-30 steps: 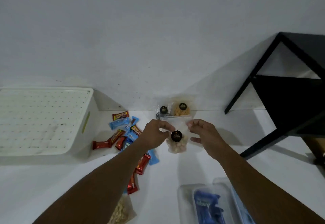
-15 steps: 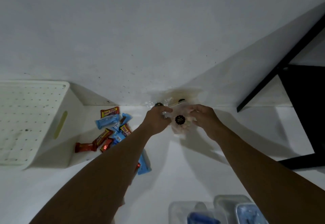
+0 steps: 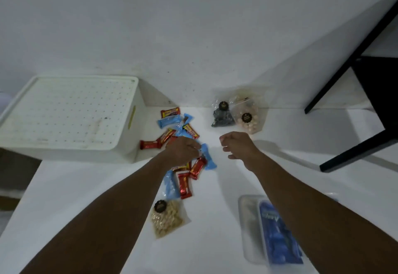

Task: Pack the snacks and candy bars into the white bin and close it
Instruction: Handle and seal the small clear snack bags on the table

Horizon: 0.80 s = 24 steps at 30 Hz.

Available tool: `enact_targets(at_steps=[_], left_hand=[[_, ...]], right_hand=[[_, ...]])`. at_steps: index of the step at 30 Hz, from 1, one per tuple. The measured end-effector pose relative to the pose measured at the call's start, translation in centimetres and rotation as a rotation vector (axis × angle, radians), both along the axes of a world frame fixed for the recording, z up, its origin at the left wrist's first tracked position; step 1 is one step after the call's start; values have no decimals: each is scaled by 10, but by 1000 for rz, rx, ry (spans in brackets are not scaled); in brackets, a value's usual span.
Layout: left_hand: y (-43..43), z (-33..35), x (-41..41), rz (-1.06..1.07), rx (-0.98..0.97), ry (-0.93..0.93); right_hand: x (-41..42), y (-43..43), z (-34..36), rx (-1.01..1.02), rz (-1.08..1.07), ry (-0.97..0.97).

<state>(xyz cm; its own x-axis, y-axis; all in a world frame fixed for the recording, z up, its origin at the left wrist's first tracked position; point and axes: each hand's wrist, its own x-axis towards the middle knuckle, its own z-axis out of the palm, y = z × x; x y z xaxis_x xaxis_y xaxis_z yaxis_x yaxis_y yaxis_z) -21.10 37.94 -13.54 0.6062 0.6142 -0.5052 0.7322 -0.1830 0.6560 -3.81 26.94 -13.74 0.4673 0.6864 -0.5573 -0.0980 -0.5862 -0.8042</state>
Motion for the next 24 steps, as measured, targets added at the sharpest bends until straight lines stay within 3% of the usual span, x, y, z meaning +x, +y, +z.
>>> enact_targets(at_steps=[3, 8, 12, 19, 24], left_hand=[[-13, -19, -60, 88, 2, 4], [-27, -49, -144, 201, 158, 166], [-36, -71, -181, 290, 4, 177], [-35, -84, -192, 592, -271, -59], [-20, -52, -191, 605, -210, -230]], right_hand=[[-60, -13, -20, -106, 72, 20], [-147, -33, -55, -235, 194, 27], [-195, -35, -79, -295, 239, -12], [-220, -36, -88, -240, 213, -170], [-208, -32, -60, -96, 175, -98]])
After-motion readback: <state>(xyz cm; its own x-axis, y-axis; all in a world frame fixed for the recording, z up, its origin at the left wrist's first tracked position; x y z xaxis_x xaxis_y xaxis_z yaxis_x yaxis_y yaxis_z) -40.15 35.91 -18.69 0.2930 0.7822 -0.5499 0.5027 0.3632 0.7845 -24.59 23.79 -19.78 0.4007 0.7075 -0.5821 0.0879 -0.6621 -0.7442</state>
